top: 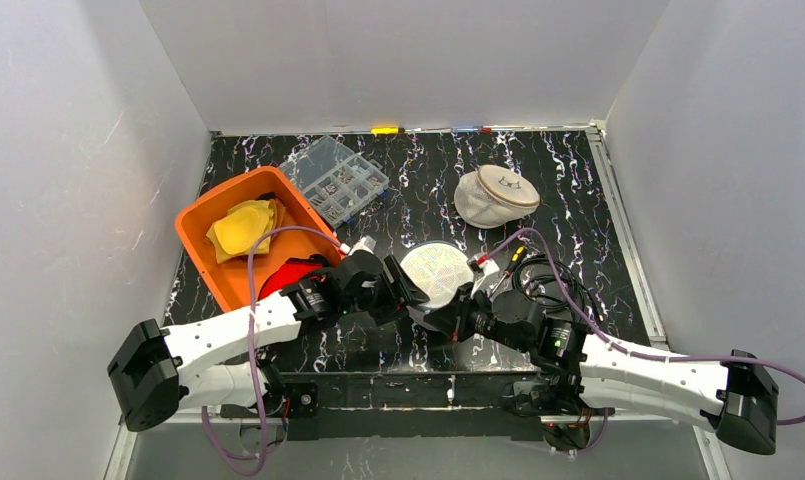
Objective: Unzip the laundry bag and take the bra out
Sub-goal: Unzip the laundry bag at the center of the board.
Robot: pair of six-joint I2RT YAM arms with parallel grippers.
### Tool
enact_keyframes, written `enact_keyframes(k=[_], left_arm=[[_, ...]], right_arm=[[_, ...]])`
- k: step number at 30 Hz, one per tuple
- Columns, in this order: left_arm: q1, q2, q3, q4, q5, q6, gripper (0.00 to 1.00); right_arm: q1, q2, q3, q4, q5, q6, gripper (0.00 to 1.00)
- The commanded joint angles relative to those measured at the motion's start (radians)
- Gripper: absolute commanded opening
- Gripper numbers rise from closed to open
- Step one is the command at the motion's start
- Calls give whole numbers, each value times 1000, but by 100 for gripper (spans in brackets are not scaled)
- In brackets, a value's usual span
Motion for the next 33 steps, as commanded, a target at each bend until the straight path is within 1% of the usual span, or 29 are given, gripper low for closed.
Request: enact_keyframes(k=[1,4,6,7,9,17,22,26,30,33], left_arm=[[-5,-30,7,-12,-89,-2,56],[-5,-36,9,-38,-120,2,53],[-5,-34,13,-46,-131,6,48],[-5,-32,14,-47,-134,10,44],[-5,-25,18,-48,-138,15,32],[-5,-19,31,-72,-152,35,0],[-2,-35,68,-105,-169,134,0],[19,-20,134,-140,-130,253,0],[69,9,186,-129,-9,370,0],[122,39,203,-91,137,427,0]], right_arm=[[15,-6,-3,68,3,7,1],[20,-14,-9,65,7,7,1],[21,-19,-12,63,8,7,1],[23,-21,-11,60,8,7,1],[25,-24,-13,59,8,7,1],[32,-42,-9,28,28,4,1],[37,-89,48,-121,97,-41,1],[37,-148,91,-260,155,-75,1],[37,-186,118,-364,219,-74,1],[37,-220,122,-419,268,-54,1]])
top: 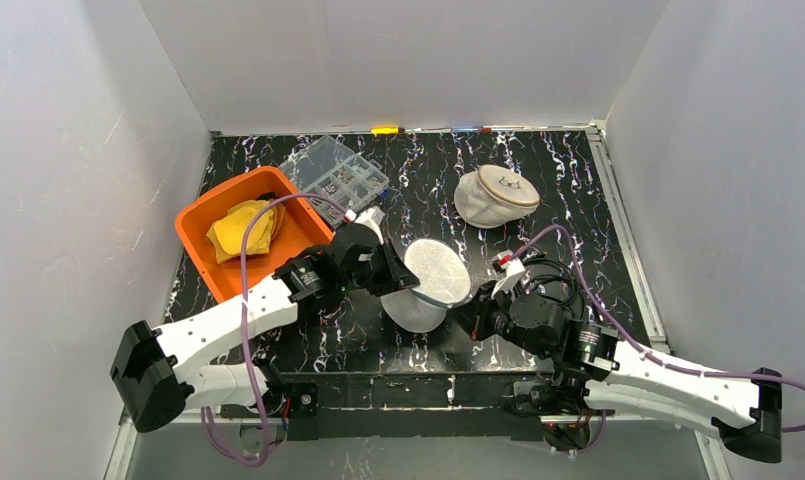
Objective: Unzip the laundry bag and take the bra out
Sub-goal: Unzip the laundry bag at the center of the board.
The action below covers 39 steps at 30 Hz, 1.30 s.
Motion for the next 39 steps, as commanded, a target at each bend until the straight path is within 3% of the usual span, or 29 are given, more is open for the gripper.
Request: enact_keyframes(k=[1,8,18,27,32,39], left_arm=[[82,40,48,16,196,161,0],[159,134,112,50,405,283,0],[163,241,55,189,417,224,2],[163,134,27,114,361,185,64],[163,15,-21,39,302,130,75],[105,-185,-152,-2,185,-90,80]], right_arm=[[3,-56,46,-137,124,4,1],[3,-107,36,-175,113,6,1],[2,-133,-47,-141,83,47,1],[3,-96,-39,-84,62,39,1],[3,-71,-25,-41,42,36,1],[3,-10,-16,74,-28,45,1]])
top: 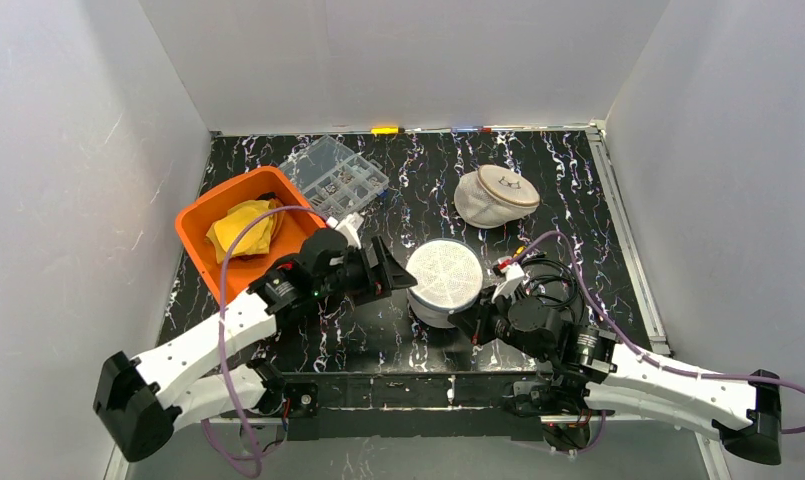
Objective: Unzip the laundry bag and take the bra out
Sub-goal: Unzip the laundry bag at the center of the board.
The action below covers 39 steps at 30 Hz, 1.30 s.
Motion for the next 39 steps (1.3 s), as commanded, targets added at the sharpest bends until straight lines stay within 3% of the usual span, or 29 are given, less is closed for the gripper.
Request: enact_keyframes(k=[1,9,14,23,34,39], left_arm=[[-69,-102,-68,-73,-125,-174,80],[-192,-56,-67,-29,-257,-290,77],[-224,28,-43,8,-259,-322,74],[-233,51,-42,-16,-375,-359,60],[-232,74,-9,-65,-432,-367,57],[-231,85,-8,-69,-440,-369,46]], right_arm=[[3,47,34,141,-52,4,1],[2,162,35,269,-89,-3,1],[3,198,25,327,-111,9,1],[4,196,13,341,-119,19,1],[4,169,-4,323,-115,24,1],[5,160,-5,314,-113,25,1]])
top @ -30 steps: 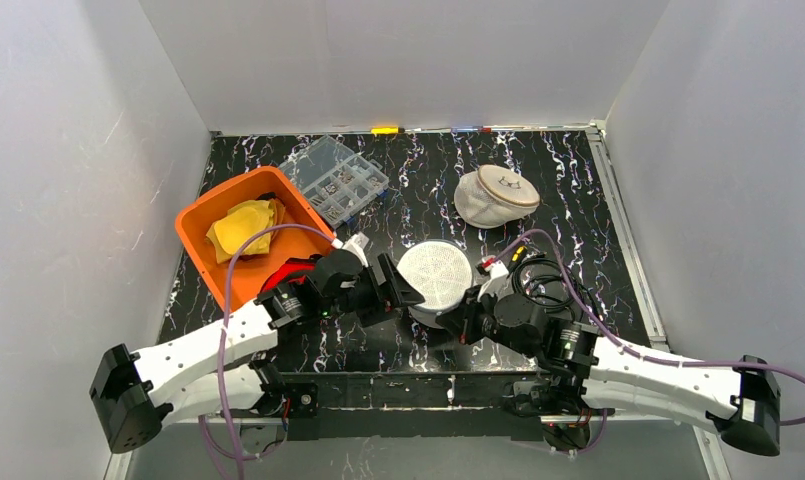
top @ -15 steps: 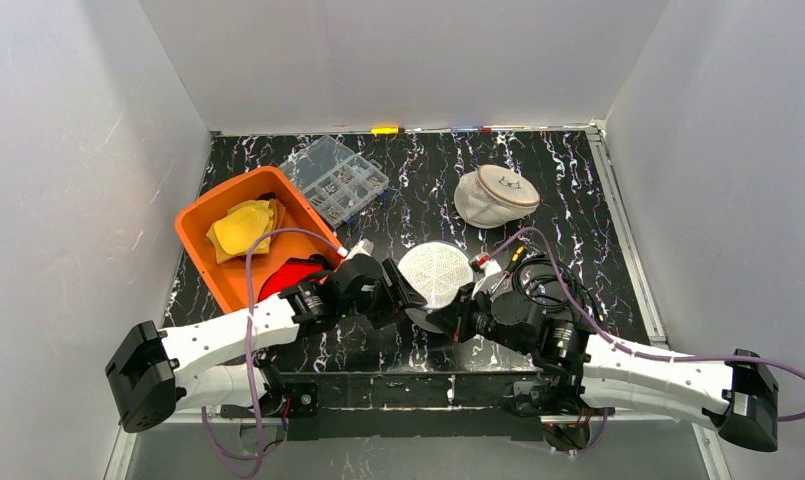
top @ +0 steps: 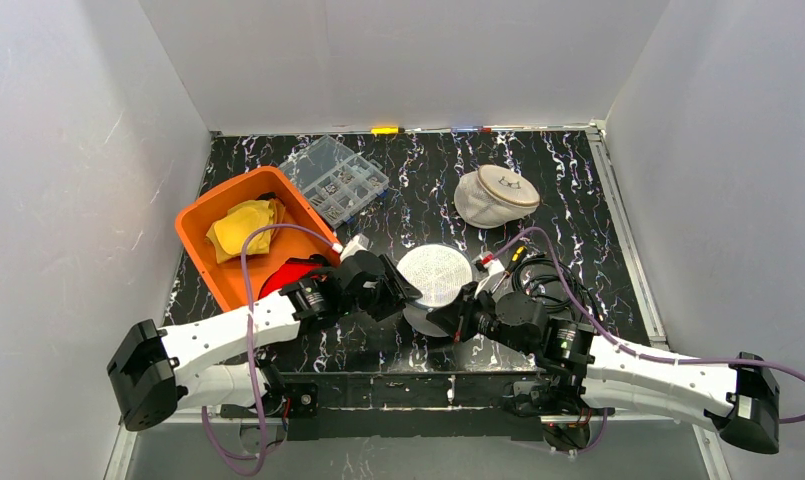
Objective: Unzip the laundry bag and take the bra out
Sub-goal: Unzip the laundry bag at the center of the board.
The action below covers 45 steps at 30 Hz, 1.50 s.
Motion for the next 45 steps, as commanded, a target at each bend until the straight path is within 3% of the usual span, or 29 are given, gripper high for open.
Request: enact_keyframes(k=[1,10,14,21,25,29,33,39,45], left_arm=[[-2,9,30,-29,-47,-2,44],[12,0,45,-67,-66,25,17],[29,-13,45,-75,-60,42,1],[94,-13,81,-28,87,199,0],[202,58,178,-68,317,433,0],[263,78,202,0,500,544,0],[267,131,242,-33,554,628,0],[266,193,149,108,603,610,0],[266,214,151,113,599,615,3]], right_arm=[[4,-17,-4,27,-2,6,1],[5,-60,15,-87,32,-19,1],[4,-110,36,-183,68,-36,1],[4,-177,86,-356,168,-42,1],[3,-194,134,-452,212,-82,1],[4,-227,161,-492,209,-113,1],[5,-248,127,-474,181,-104,1],[5,-238,23,-365,112,-71,1],[3,-192,-11,-300,63,-62,1]])
